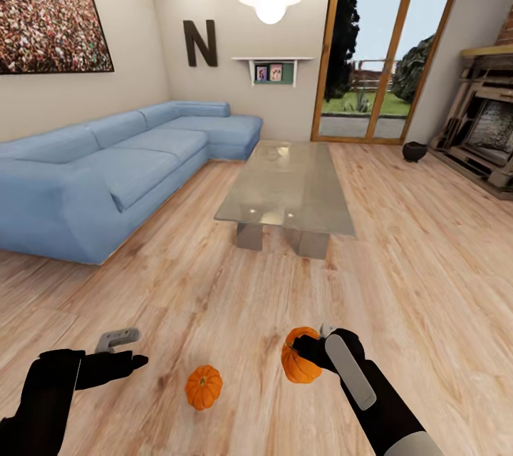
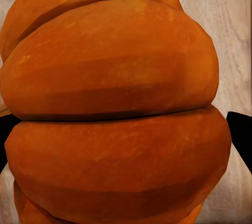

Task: Place each of the two pumpkins and all three candles from the living room inside a cabinet in the living room (use any cabinet), then make sure every cabinet is closed, and position the cauldron so it is next to a table in the living room.

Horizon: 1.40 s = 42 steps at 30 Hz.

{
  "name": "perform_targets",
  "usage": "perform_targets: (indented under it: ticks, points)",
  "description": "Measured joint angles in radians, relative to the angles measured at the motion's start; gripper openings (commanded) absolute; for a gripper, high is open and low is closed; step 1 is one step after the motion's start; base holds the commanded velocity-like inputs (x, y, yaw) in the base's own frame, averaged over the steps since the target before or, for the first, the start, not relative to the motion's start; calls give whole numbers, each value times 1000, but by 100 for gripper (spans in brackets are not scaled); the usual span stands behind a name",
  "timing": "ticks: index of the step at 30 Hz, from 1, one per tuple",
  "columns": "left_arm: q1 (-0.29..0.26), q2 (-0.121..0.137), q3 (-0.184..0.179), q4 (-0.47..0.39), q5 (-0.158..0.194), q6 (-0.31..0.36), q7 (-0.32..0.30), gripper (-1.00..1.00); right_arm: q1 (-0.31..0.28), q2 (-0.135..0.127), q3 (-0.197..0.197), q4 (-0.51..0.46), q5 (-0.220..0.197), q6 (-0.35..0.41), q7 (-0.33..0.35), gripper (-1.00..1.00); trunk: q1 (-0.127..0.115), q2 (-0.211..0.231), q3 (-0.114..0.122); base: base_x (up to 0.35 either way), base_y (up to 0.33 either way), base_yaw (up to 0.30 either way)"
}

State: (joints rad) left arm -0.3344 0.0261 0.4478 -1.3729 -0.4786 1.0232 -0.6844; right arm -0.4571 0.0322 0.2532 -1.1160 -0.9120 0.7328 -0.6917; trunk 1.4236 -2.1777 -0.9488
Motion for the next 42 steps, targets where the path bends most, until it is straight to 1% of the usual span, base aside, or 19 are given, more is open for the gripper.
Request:
perform_targets:
  ticks: [10,14,17,25,35,42]
  points:
    - [0,0,-1,0,0,0,0,100,0,0,-2,1,0,-5,-7,-100,0,0,-8,-49,31,-196]
    - [0,0,-1,0,0,-1,0,100,0,6,-33,3,1,-8,-10,-100,0,0,-9,-22,7,-23]
    - [0,0,-1,0,0,0,0,100,0,8,-41,5,0,-8,-10,-100,0,0,-9,18,16,-59]
    - [0,-1,-1,0,0,0,0,100,0,8,-43,7,1,-7,-11,-100,0,0,-18,187,108,-154]
    - [0,0,-1,0,0,-2,1,100,0,11,-43,7,1,-8,-6,-100,0,0,-21,121,12,-14]
    - [0,0,-1,0,0,-1,2,100,0,11,-43,7,1,-8,-3,-100,0,0,-21,23,-64,0]
